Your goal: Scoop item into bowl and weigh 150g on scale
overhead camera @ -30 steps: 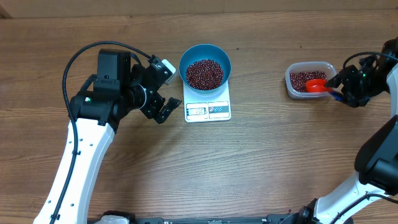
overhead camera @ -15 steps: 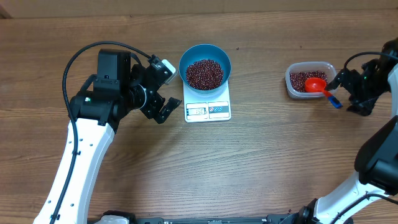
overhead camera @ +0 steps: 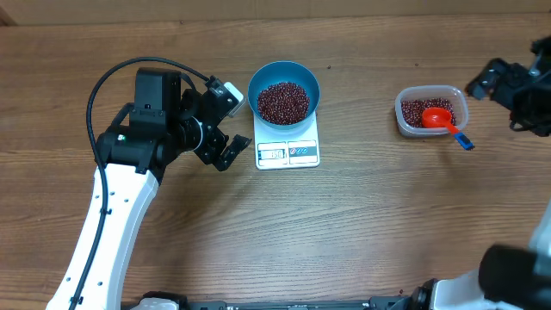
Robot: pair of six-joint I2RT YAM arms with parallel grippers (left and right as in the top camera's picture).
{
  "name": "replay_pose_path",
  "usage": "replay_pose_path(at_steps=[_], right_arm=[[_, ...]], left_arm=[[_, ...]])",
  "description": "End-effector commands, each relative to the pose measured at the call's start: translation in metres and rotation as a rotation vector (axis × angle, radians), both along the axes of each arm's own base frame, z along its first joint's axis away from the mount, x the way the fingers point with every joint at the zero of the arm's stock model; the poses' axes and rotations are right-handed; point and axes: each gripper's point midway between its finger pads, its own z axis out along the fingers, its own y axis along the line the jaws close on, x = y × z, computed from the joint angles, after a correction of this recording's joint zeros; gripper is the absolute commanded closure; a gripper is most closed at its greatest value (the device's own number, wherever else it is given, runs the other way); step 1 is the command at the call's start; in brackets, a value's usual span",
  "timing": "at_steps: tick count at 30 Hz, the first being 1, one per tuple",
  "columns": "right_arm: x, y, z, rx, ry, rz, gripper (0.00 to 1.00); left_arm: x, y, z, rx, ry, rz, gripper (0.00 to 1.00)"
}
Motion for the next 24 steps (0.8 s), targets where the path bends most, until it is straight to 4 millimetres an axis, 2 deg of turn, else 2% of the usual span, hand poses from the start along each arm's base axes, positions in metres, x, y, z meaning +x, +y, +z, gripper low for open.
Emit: replay_pose_path(at_steps=[1,7,12,15,24], right_arm=[[-0.014,0.030,0.028,-0.048,-0.070,0.123,0.00],[-0.045,0.087,0.061,-0.043,-0.165,0.253,0.00],[-0.065,0.117,0.077,-0.006,-0.214,0.295,0.00],[-0.069,0.124,0.080,-0.004,-0.223,0.320,0.00],[-0.068,0.123,0.078,-0.007,-0.217,0.319,0.00]], left_arm=[[0.004,0.000,0.007,-0.002,-0.024,-0.007,0.00],[0.004,0.000,0.007,-0.001,-0.024,-0.007,0.00],[0.004,0.000,0.007,-0.002,-0.024,-0.007,0.01],[0.004,0.000,0.007,-0.002,-0.024,-0.007,0.00],[0.004,0.000,0.007,-0.002,-0.024,-0.007,0.00]])
